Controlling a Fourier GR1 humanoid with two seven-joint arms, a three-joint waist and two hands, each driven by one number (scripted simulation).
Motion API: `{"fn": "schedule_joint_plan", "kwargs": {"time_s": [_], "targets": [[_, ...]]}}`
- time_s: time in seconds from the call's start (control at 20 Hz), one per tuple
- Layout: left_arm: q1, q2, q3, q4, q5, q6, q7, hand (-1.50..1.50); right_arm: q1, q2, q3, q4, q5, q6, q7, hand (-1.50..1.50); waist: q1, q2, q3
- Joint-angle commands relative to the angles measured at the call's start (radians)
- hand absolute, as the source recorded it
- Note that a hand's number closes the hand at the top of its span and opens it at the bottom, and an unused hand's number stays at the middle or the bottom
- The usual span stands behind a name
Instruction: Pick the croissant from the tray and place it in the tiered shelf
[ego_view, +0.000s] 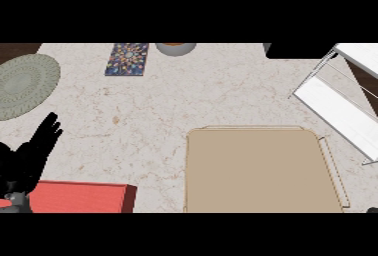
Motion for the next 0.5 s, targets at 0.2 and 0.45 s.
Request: {"fn": "schedule_joint_plan", "kwargs": {"time_s": [0.2,0.45], "targets": [[0.029,-0.034,-0.013,-0.066,-0.023,0.030,0.044,0.00,0.026,-0.122,-0.080,0.111,0.016,0.002,-0.015,1.50,0.000,0.000,0.001],[0.005,0.010,0.033,-0.025,0.004,-0.024,0.025,0.00,0.022,-0.177,-0.116,0.352,0.013,-0.180,-0.114,1.50,0.008,0.004,0.001]]}}
